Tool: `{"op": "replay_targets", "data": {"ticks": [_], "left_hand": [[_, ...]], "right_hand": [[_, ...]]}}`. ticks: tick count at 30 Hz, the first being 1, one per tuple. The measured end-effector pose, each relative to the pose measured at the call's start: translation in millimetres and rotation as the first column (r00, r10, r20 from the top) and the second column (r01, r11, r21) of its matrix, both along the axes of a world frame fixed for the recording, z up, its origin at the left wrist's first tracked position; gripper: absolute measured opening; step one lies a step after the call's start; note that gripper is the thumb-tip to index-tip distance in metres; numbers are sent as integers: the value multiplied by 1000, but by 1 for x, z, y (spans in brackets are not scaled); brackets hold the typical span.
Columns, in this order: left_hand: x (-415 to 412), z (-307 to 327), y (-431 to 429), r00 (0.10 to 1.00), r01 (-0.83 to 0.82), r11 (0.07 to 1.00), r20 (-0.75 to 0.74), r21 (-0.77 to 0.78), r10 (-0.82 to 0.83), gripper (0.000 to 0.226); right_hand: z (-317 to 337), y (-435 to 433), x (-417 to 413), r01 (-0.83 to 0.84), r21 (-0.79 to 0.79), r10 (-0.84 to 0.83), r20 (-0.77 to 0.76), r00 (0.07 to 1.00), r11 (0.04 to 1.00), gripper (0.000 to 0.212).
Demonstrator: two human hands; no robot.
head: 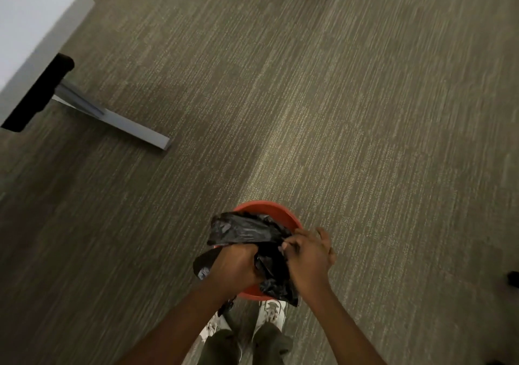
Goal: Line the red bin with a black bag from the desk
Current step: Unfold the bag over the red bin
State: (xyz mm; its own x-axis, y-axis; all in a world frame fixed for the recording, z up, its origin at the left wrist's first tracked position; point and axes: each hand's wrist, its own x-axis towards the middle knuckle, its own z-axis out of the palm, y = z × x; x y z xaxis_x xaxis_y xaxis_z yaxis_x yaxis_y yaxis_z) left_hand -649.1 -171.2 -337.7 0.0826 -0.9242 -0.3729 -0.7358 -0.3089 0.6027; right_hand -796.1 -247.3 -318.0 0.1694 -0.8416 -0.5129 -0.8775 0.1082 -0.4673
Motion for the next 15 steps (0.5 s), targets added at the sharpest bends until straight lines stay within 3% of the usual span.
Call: {"op": "replay_targets", "data": {"ticks": [3,5,7,8,10,11,12,13,15], "left_hand": [[5,-1,9,991,110,992,76,56,-114,42],[5,6,10,981,157,985,104,65,-163,52],[5,20,10,968,198,979,169,-55,-187,58],[5,25,13,962,223,968,184,-113,-200,58],[14,22,29,963,234,962,171,-145,-208,59],[21,16,40,969,215,971,146,-107,-198,66],[28,8,52,980,168,983,117,-70,-159,70],[35,-1,63,992,100,993,86,-62,-95,67],[41,-5,72,992,-129,990,-18,-49,129,56]], "right_hand": [[1,2,5,50,36,-56,192,980,998,17],[6,3,11,76,64,-88,210,974,995,24],[0,-2,7,304,96,-317,185,930,948,21],[-5,-8,2,481,160,-505,194,841,862,19],[-12,-18,-8,718,375,-808,205,553,587,14],[-15,-22,-13,751,452,-875,193,444,481,12],[-16,-23,-16,759,473,-893,183,412,447,12],[-17,-23,-18,760,451,-882,185,433,468,13],[-16,-22,-18,743,289,-797,202,569,604,16]]}}
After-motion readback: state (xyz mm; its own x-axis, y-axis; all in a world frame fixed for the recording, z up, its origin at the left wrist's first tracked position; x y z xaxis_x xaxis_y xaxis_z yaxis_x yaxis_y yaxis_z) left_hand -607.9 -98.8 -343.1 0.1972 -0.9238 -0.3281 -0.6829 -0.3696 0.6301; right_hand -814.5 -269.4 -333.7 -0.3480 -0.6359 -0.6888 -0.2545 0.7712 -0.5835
